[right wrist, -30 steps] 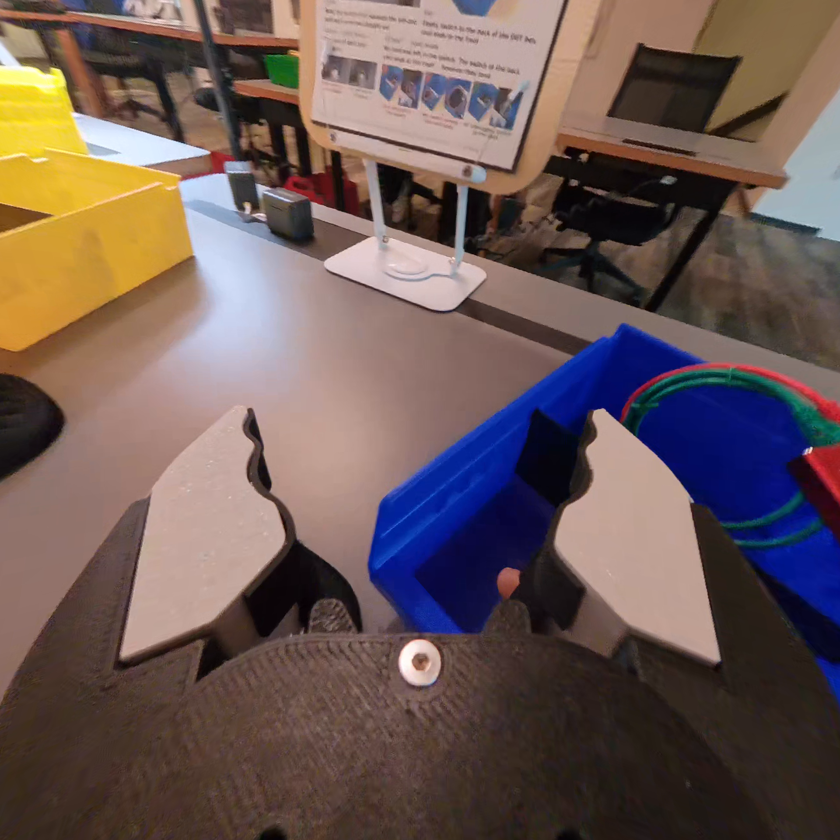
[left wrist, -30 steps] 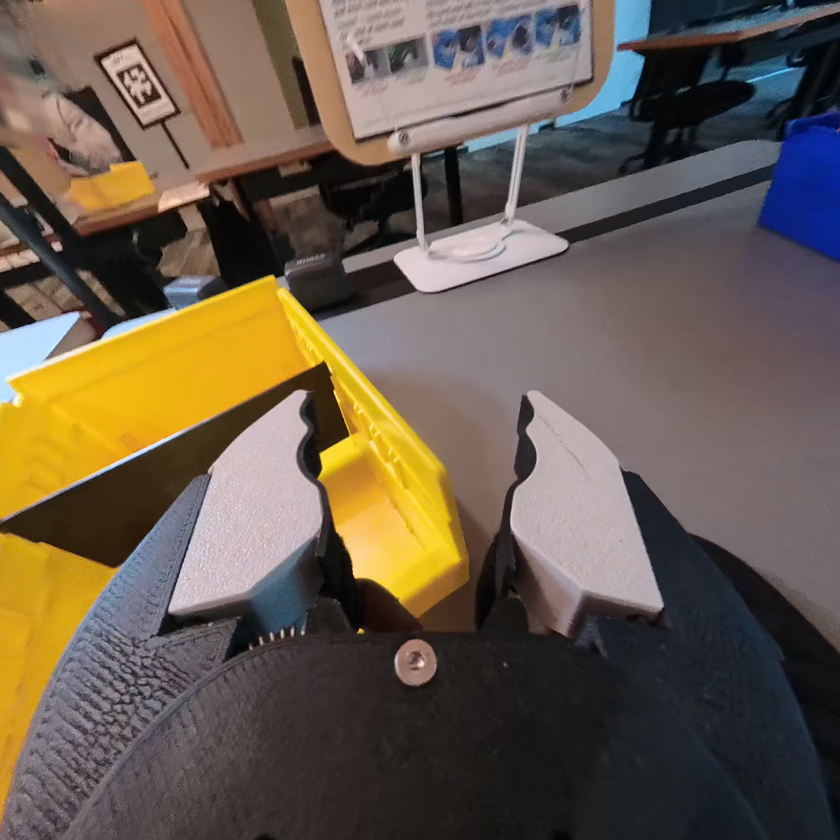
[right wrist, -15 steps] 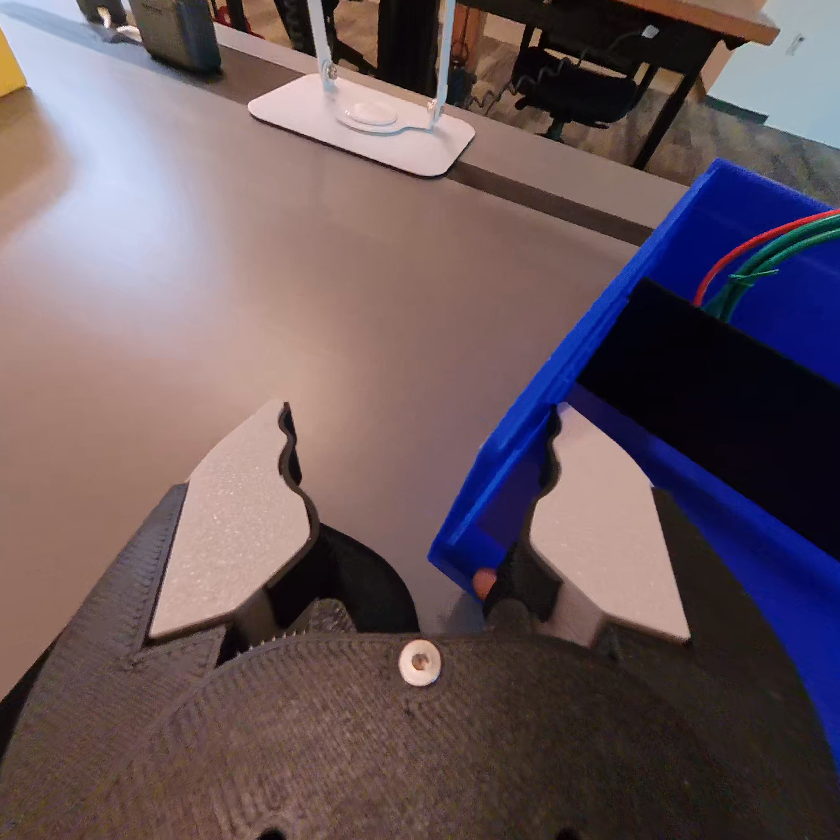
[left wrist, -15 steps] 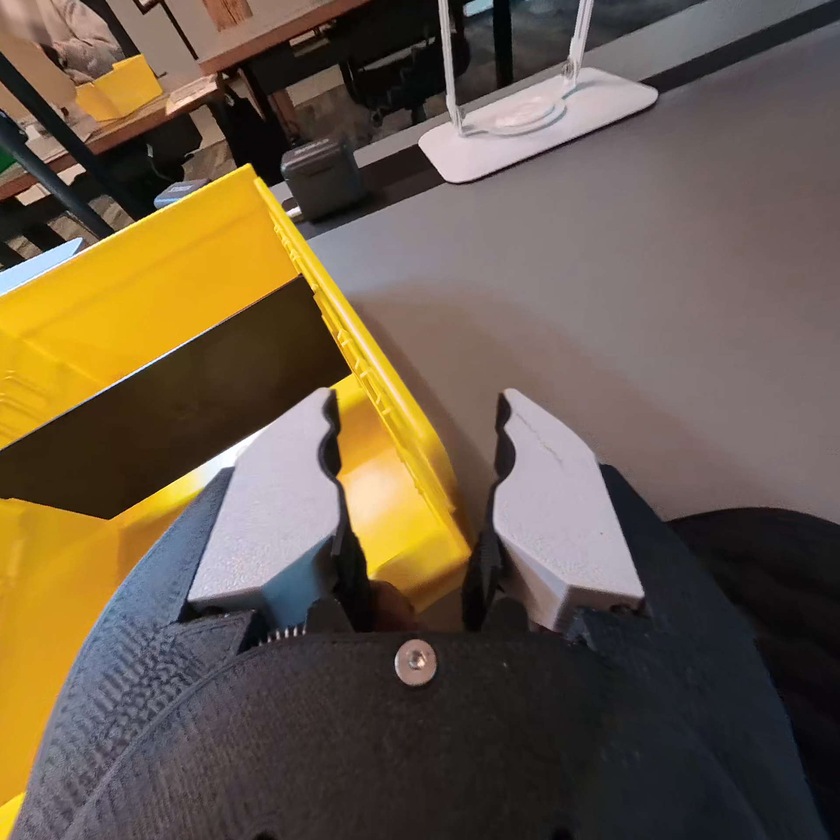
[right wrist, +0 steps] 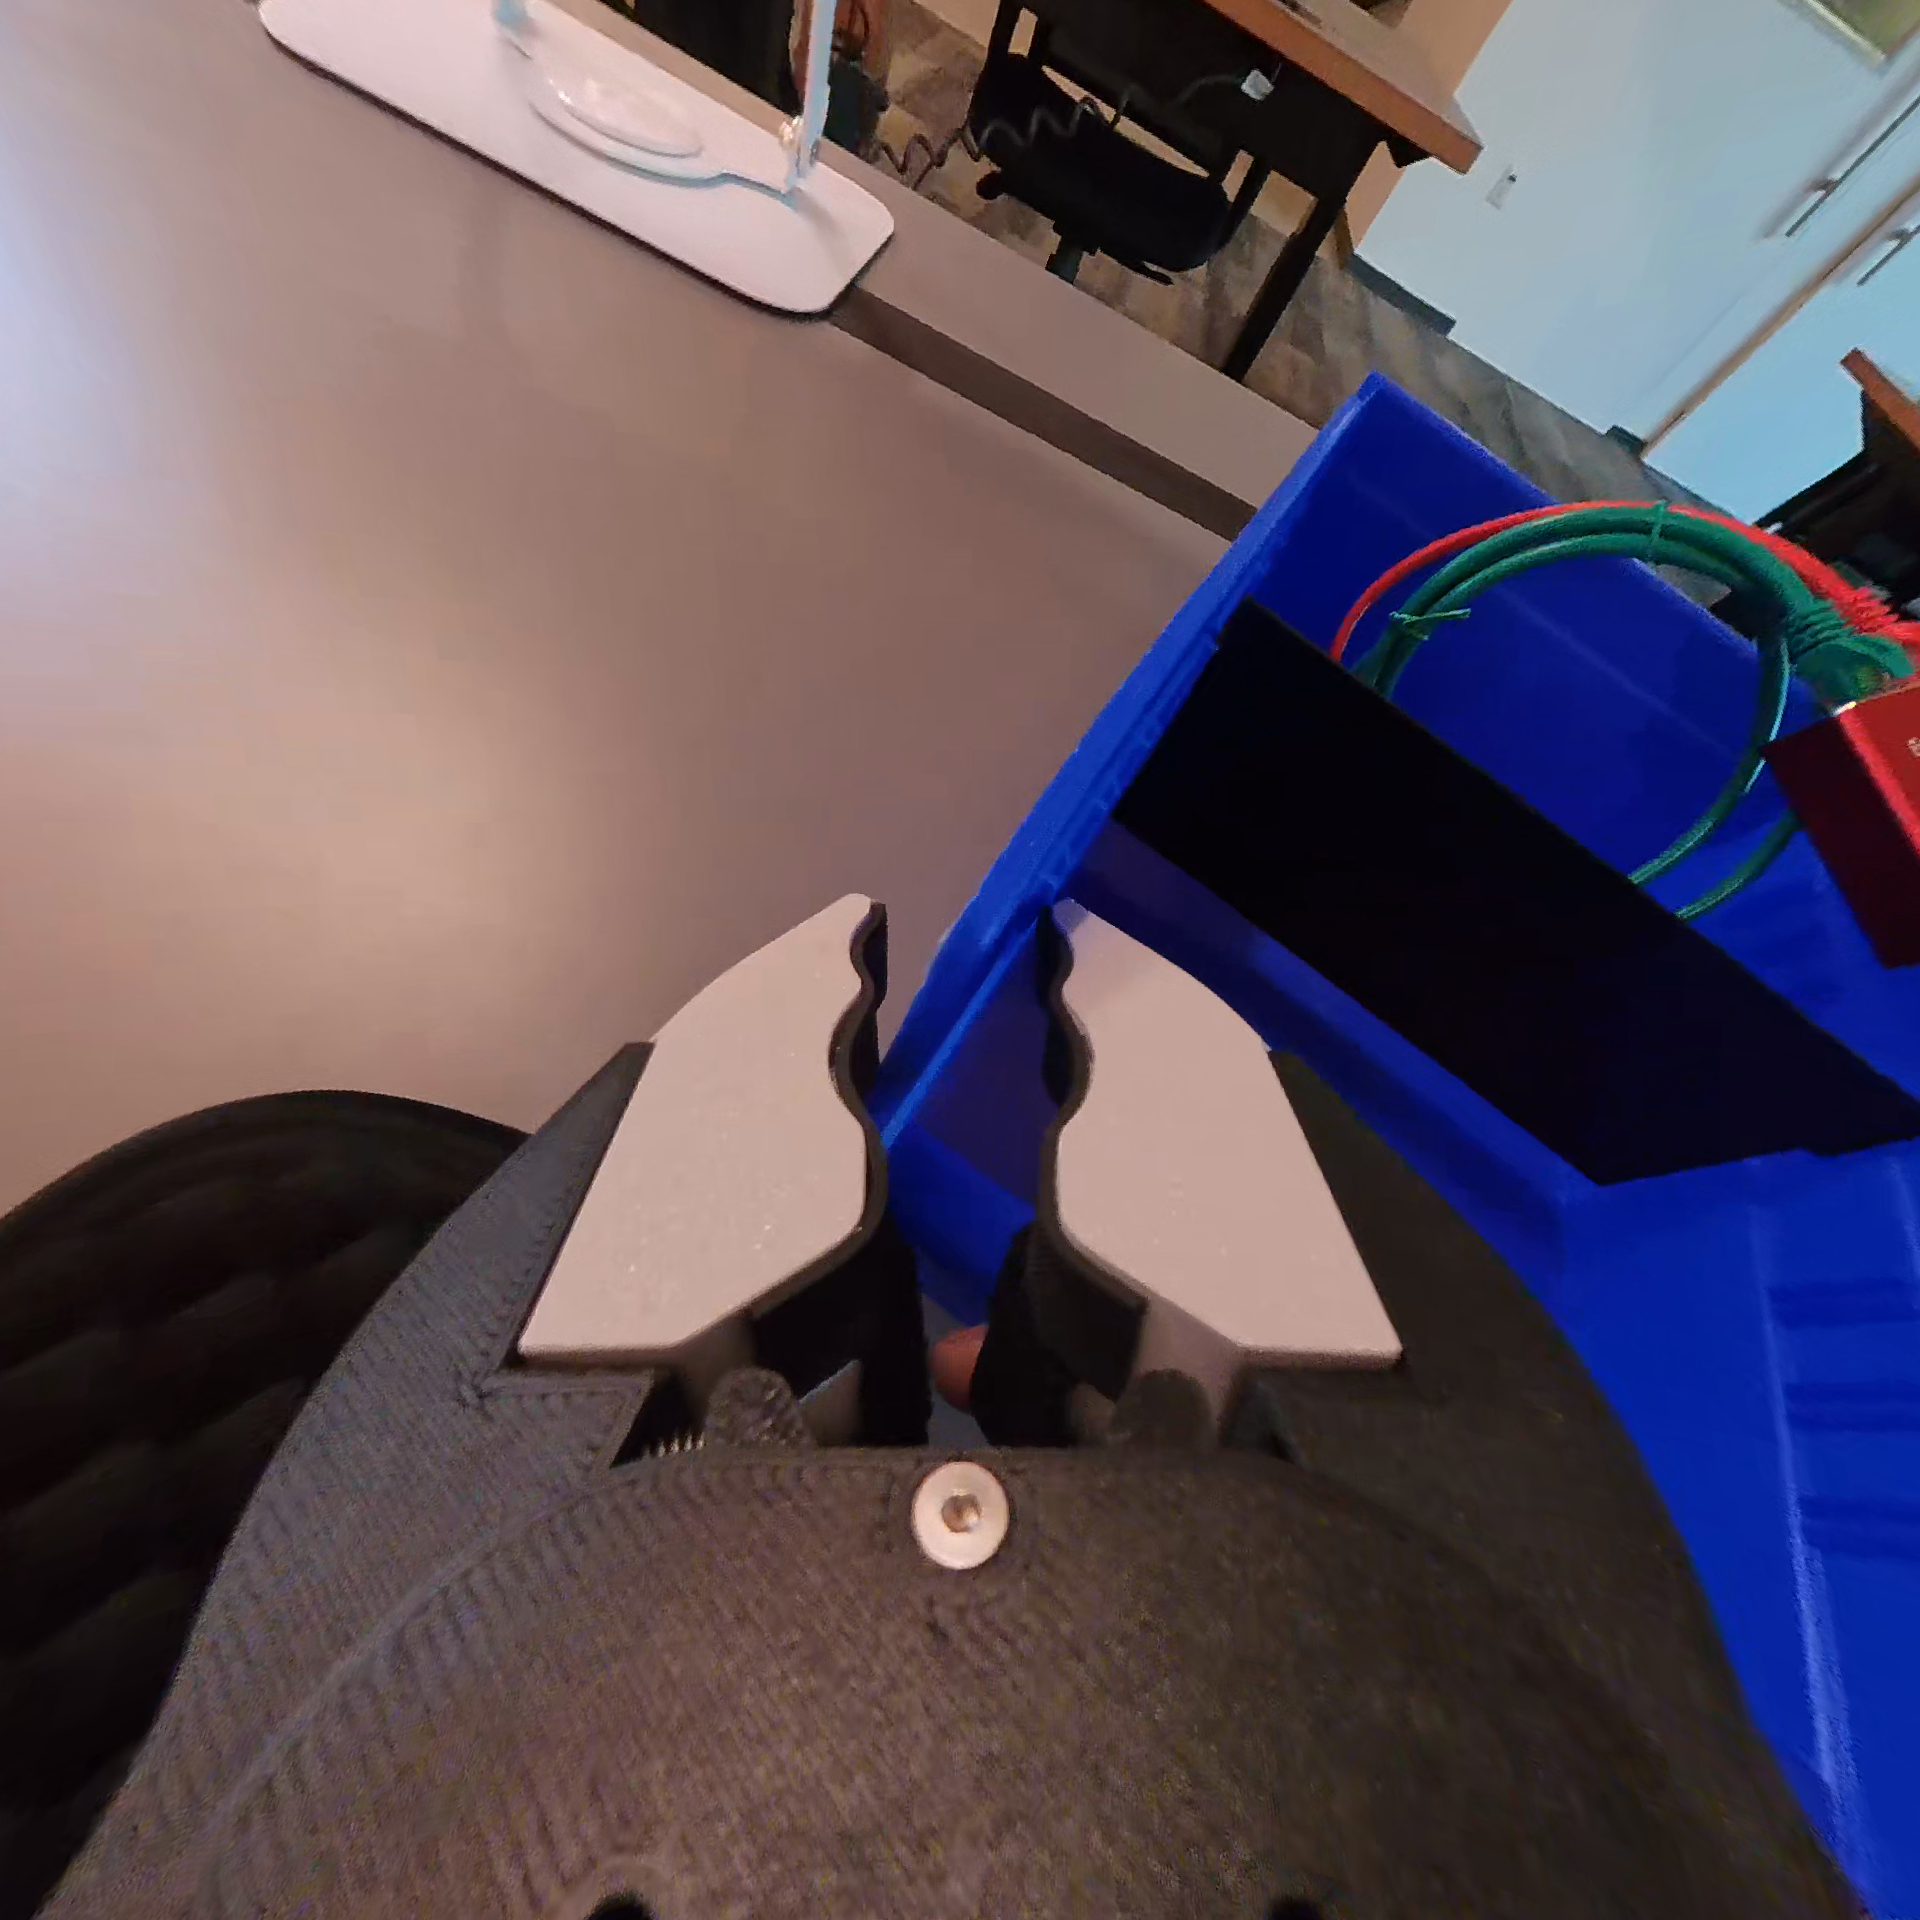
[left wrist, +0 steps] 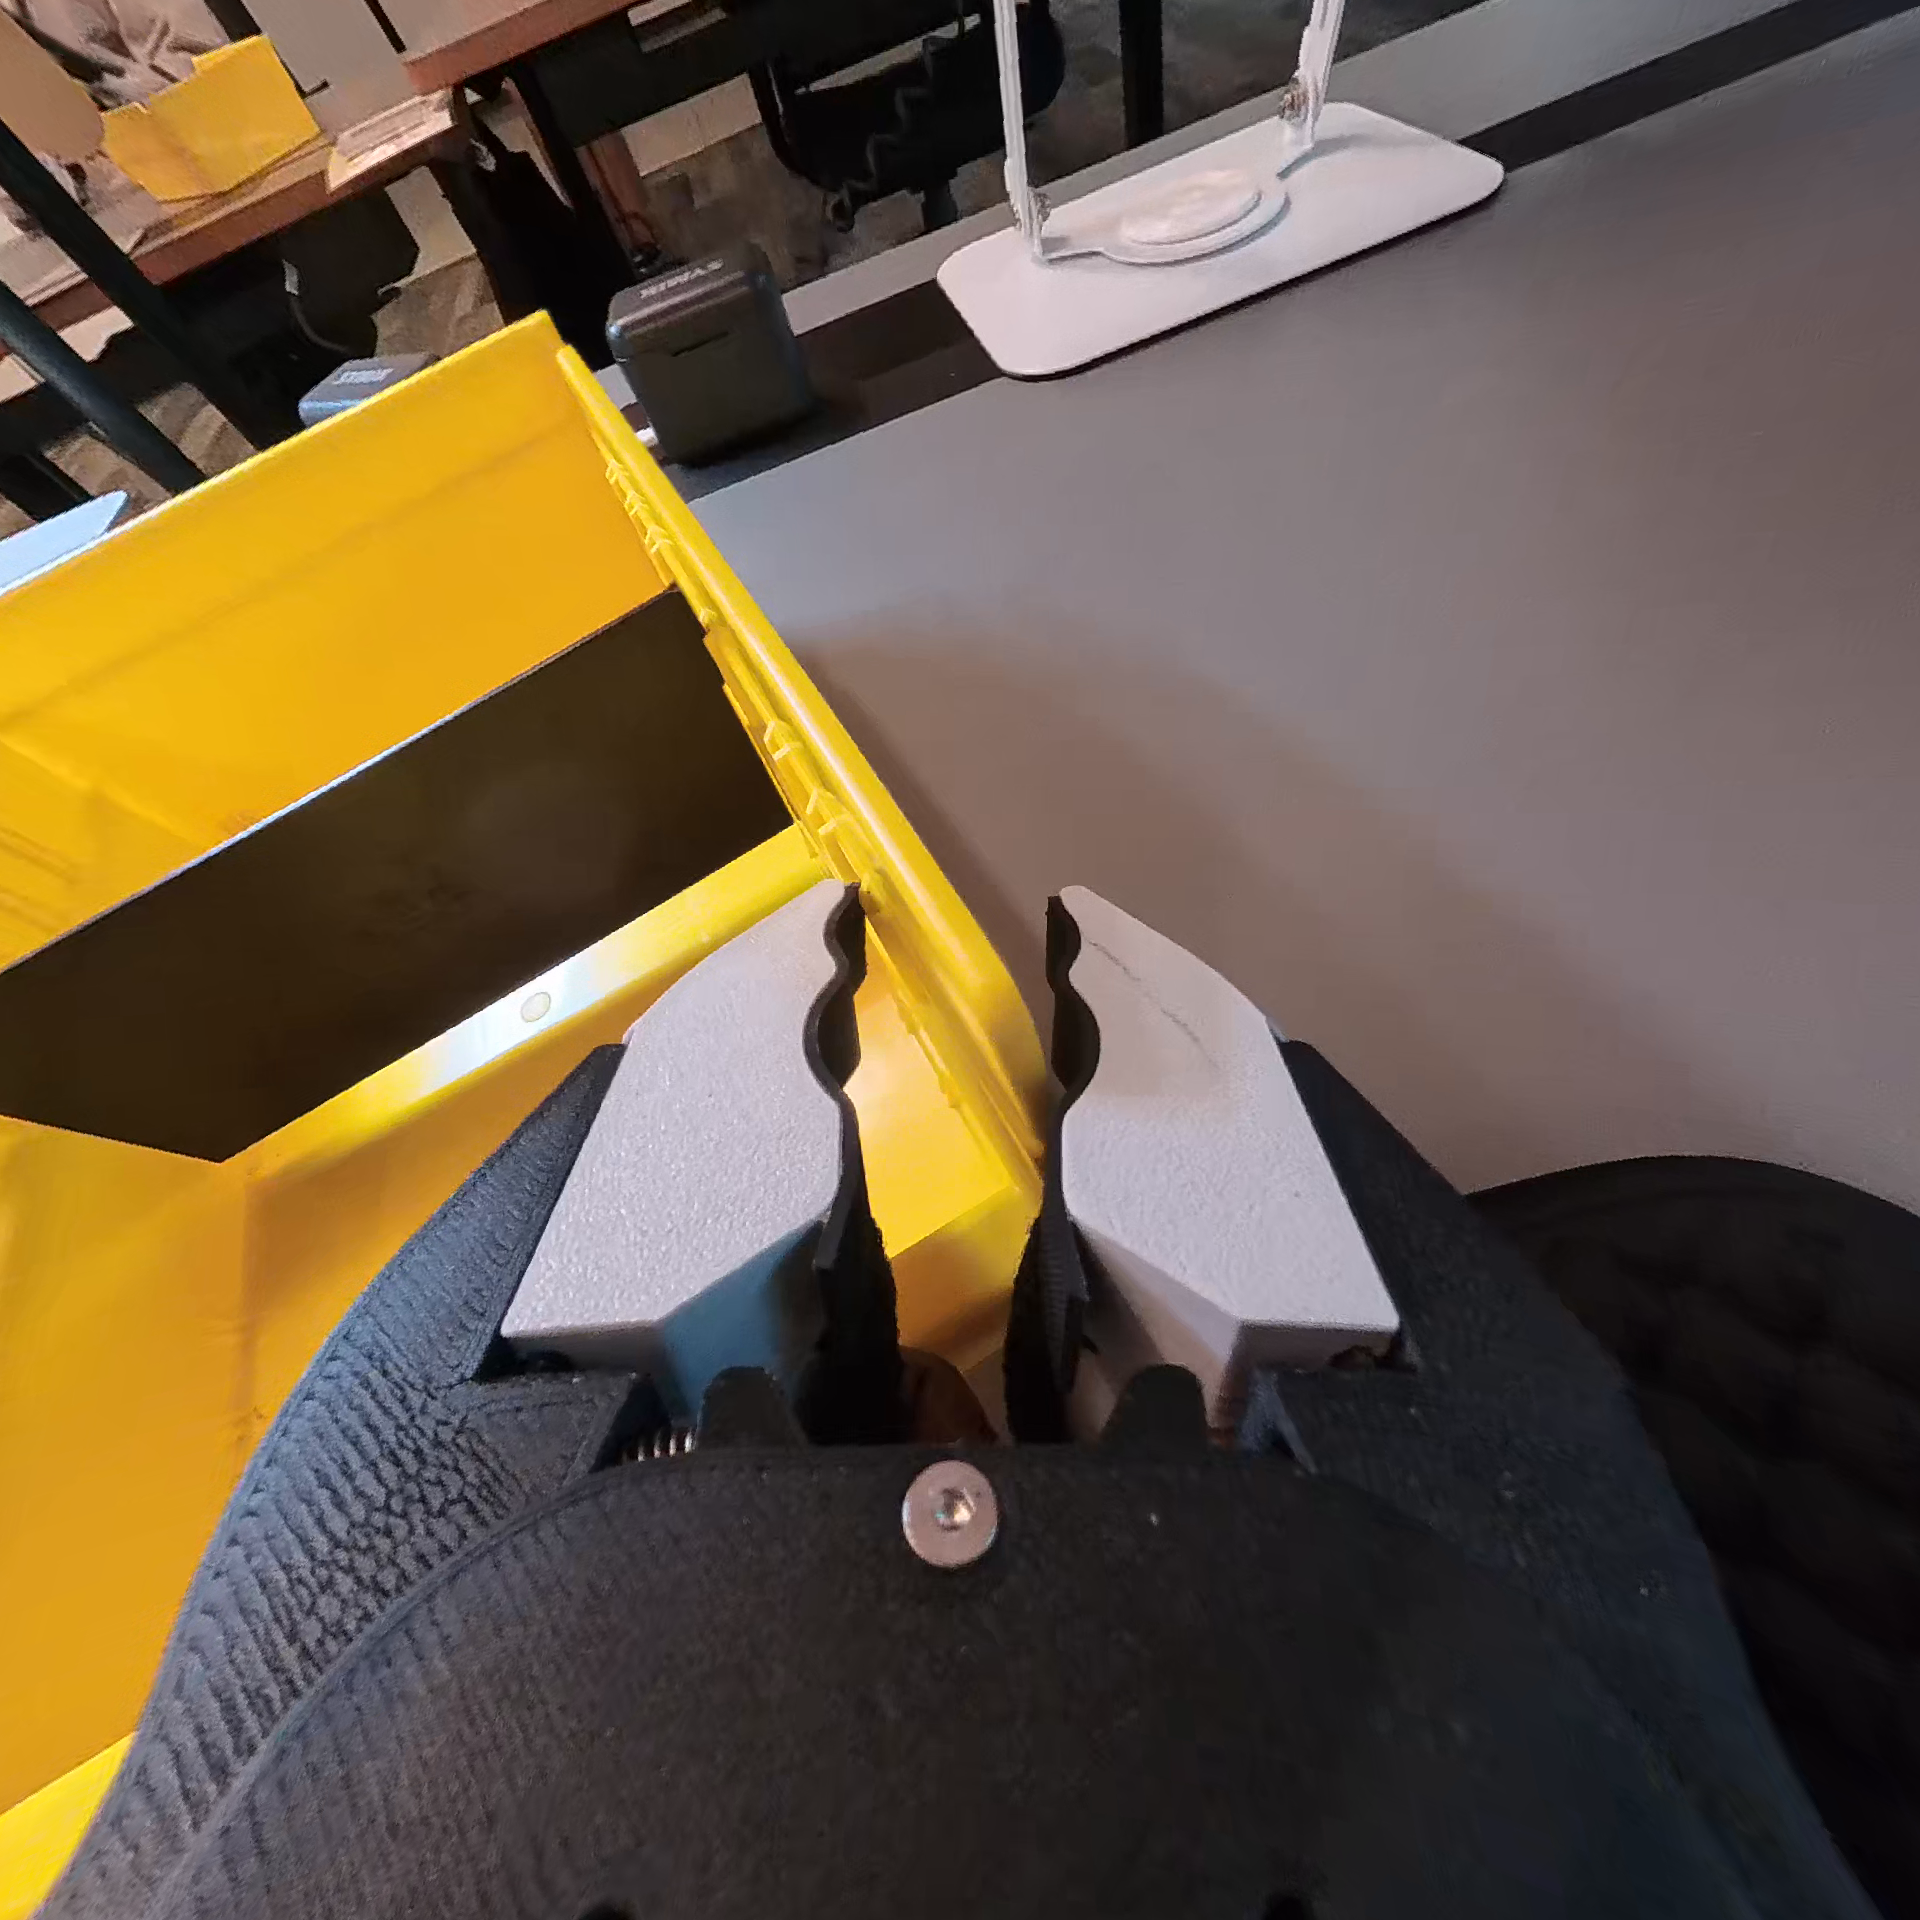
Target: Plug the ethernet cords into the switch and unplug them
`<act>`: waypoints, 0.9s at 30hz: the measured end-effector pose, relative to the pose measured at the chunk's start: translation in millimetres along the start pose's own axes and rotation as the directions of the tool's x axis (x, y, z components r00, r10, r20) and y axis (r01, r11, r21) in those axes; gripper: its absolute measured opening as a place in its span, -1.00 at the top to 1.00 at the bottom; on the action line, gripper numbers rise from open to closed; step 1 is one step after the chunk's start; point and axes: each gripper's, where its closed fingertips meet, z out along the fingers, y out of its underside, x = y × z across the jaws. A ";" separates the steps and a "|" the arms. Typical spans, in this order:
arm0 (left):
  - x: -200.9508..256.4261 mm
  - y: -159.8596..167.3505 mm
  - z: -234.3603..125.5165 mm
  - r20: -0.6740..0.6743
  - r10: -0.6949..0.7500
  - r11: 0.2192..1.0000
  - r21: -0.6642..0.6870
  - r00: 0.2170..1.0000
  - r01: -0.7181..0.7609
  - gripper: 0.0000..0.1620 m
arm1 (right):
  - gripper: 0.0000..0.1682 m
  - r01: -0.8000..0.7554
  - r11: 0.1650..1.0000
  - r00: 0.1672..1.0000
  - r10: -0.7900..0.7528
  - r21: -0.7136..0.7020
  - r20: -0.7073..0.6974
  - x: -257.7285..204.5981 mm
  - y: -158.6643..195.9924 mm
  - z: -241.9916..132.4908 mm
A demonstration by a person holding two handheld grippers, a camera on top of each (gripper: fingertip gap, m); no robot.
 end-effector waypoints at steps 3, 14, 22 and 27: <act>6.2 -1.8 0.0 -0.019 0.007 1.000 0.001 1.000 -0.007 0.59 | 0.65 0.026 1.000 0.999 -0.026 -0.007 0.028 -8.4 -3.0 -0.4; 17.2 -7.0 0.8 -0.028 -0.025 0.999 0.038 0.999 0.026 0.63 | 0.63 0.122 0.992 0.970 -0.125 0.026 0.207 -72.2 -26.3 -4.9; 13.4 -7.9 2.0 0.010 -0.037 0.997 0.064 0.999 0.036 0.66 | 0.62 0.164 0.983 0.921 -0.183 0.083 0.343 -132.8 -53.2 -1.5; 9.9 -7.8 2.7 0.017 -0.054 0.996 0.078 0.998 0.053 0.68 | 0.60 0.199 0.976 0.881 -0.220 0.094 0.420 -171.5 -72.0 4.2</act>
